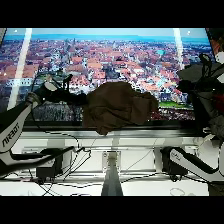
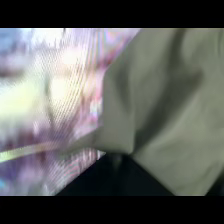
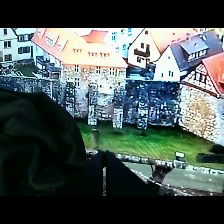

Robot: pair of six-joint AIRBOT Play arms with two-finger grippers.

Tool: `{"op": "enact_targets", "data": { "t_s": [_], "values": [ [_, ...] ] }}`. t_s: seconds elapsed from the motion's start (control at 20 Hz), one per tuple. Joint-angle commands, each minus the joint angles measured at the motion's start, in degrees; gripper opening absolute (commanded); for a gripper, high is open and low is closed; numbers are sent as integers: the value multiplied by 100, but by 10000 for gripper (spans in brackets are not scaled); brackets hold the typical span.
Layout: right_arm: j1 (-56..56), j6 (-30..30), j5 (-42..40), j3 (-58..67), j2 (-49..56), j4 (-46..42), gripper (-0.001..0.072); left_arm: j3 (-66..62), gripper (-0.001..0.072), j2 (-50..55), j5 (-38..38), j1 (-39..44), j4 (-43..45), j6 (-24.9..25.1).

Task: Fold the clothes and pants, and hang the long-sleeved shirts on hangers.

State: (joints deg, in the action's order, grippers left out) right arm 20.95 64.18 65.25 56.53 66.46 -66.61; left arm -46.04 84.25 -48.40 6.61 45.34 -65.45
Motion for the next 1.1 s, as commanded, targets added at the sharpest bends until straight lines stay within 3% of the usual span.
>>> {"op": "enact_targets", "data": {
  "t_s": [0.0, 0.25, 0.3, 0.35, 0.4, 0.45, 0.7, 0.85, 1.05],
  "values": [
    [2, -166, 0, -4, 0, 15, 13, -487, 17, -17, 780, 273, -4, 35],
    [2, -1117, 111, -409, 4, 490, 15, -2218, 17, -468, 597, 94, 1187, 33],
    [2, -1355, 83, -595, 4, 804, 48, -2496, 17, -579, 601, 94, 1349, 33],
    [-7, -1639, -13, -811, 4, 1187, 139, -2734, 17, -682, 623, 94, 1440, 33],
    [-48, -1810, -146, -1019, 4, 1510, 276, -2924, 17, -791, 710, 92, 1491, 33],
    [-162, -1864, -354, -1233, 4, 1810, 459, -3038, 17, -898, 850, 92, 1488, 33],
    [-1379, -1843, -1759, -1480, 2, 2555, 479, -3088, 16, -1484, 1873, 223, 1467, 33],
    [-2017, -1818, -2658, -1451, 2, 2629, 479, -3088, 17, -1827, 2026, 363, 1473, 37],
    [-2490, -1563, -2771, -1451, 2, 2627, 479, -3086, 17, -1939, 1993, 385, 1978, 31]
  ]
}}
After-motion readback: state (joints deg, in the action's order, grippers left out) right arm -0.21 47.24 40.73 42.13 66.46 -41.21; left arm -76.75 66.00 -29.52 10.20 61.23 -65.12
